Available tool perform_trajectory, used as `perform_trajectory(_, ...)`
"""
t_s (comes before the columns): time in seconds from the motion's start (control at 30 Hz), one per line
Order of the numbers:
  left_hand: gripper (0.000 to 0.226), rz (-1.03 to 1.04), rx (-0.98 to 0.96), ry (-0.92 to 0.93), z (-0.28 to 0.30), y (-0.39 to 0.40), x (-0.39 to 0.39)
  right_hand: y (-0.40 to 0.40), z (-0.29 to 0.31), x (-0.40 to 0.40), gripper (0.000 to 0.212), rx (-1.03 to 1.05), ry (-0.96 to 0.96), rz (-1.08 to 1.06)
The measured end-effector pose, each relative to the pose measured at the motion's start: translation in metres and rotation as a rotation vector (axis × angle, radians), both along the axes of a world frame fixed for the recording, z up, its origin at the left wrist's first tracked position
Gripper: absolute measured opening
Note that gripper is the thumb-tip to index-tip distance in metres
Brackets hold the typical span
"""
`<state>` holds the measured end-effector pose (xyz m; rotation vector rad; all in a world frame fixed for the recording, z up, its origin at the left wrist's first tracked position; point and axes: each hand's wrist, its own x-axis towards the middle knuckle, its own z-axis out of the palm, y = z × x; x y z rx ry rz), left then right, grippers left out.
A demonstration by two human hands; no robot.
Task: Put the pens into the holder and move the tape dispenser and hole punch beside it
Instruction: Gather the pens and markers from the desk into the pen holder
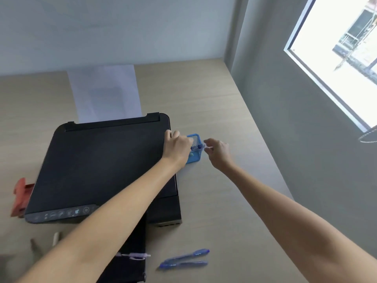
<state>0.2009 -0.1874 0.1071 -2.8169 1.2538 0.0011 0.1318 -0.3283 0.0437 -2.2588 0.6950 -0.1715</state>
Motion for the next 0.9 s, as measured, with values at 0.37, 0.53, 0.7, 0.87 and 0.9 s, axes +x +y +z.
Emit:
perform_trajectory(0.37,0.004,-0.213,-0.032,0.436,-0.064,0.182,-0.196,0.091,-0.063,-0.186,0.022,0.018,0.341,0.619)
perform_trajectory(0.53,0.041,-0.091,0.22,0.335,-0.104,0.199,-0.222,0.117,-0.074,-0.2,0.022,-0.104,0.374,0.702)
perform_trajectory(0.7,0.045,-0.016,0.292,0.32,-0.108,0.194,-0.226,0.102,-0.079,-0.213,0.023,-0.37,0.425,0.714)
perform_trajectory(0.87,0.011,0.067,0.303,0.493,-0.08,0.179,-0.223,0.073,-0.073,-0.225,0.006,-0.243,0.461,0.576)
perform_trajectory(0.9,0.009,0.062,0.241,0.509,-0.066,0.173,-0.218,0.066,-0.068,-0.226,0.007,-0.166,0.442,0.509)
